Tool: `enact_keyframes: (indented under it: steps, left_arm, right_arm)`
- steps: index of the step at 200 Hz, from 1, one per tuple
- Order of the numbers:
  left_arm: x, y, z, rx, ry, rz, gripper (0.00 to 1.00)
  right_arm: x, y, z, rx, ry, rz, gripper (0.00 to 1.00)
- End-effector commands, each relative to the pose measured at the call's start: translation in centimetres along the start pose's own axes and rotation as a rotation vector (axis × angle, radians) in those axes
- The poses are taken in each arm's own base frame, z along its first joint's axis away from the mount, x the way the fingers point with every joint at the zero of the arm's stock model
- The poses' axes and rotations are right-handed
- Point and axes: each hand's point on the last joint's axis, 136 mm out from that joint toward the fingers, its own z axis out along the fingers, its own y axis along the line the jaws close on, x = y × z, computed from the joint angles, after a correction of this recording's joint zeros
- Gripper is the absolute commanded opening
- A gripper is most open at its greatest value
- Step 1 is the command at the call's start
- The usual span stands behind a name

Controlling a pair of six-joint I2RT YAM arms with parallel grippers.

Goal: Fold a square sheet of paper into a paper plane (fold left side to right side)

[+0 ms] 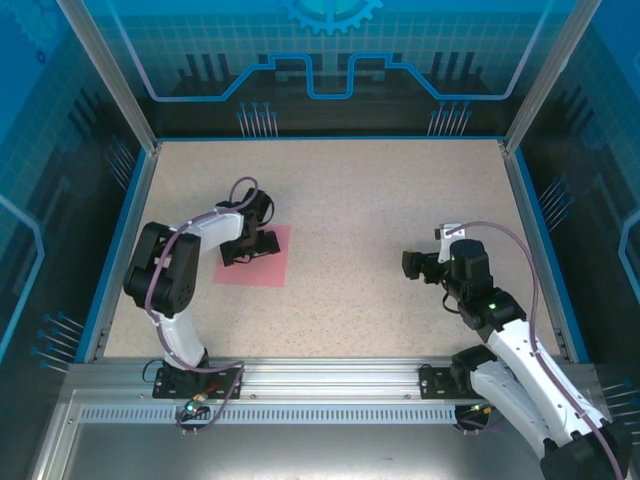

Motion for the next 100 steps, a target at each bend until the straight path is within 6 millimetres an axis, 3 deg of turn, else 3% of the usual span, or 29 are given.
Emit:
enact_keyframes:
  steps: [1,20,56,100]
  left_arm:
    - [2.0,0.1,0.5,-0.089,0.051,0.012,0.99]
    - [3.6,-1.2,1.3,-0.071,0.083,0.019,0.99]
    - [7.3,-5.4,2.0,0.027,0.17,0.039,0.99]
    - [11.3,-11.1,1.3,0.174,0.26,0.051,0.99]
  right_arm:
    - [0.2,-0.2,-0.7,0.019,0.004,0.015,0.99]
    - [0.1,-0.2,-0.8,0.021,0.001,0.019,0.99]
    - [-0.1,-0.2,-0.9,0.023,-0.001,0.017,0.99]
    - [0.3,-0.2,-0.7,0.023,0.014,0.033,0.99]
